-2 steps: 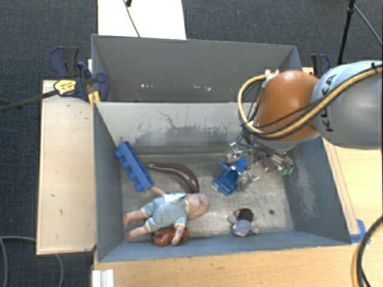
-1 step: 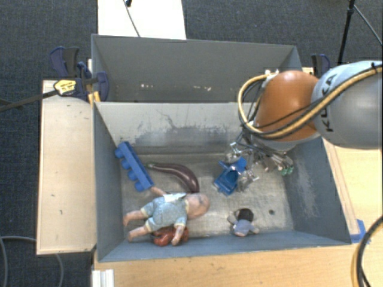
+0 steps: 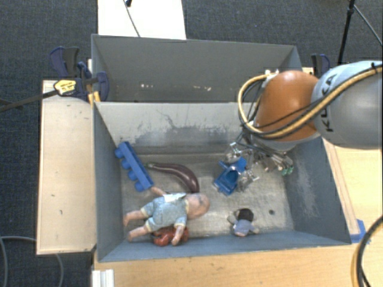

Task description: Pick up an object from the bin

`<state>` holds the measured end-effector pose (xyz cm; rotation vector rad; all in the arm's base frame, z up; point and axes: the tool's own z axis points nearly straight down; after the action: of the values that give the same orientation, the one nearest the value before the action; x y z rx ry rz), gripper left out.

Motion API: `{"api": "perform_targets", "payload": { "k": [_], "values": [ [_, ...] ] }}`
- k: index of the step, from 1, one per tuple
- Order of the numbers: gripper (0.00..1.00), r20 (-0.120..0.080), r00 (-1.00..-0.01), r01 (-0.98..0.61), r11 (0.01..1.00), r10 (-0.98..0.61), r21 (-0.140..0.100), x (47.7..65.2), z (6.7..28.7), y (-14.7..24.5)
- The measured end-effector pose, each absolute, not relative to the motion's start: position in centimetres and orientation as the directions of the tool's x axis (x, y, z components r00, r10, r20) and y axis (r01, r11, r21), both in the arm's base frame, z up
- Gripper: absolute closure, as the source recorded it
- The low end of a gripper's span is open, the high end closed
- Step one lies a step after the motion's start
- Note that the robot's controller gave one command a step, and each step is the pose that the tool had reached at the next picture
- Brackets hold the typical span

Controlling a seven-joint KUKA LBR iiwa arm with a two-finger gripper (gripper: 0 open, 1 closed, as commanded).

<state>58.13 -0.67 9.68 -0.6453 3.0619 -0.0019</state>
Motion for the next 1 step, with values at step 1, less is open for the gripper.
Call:
{"api": "perform_targets", "payload": {
  "k": [1],
  "values": [
    [1.0, -0.012, -0.915, -0.403, 0.915, -0.403, -0.004, 58.13, 9.68, -0.67]
  ]
}}
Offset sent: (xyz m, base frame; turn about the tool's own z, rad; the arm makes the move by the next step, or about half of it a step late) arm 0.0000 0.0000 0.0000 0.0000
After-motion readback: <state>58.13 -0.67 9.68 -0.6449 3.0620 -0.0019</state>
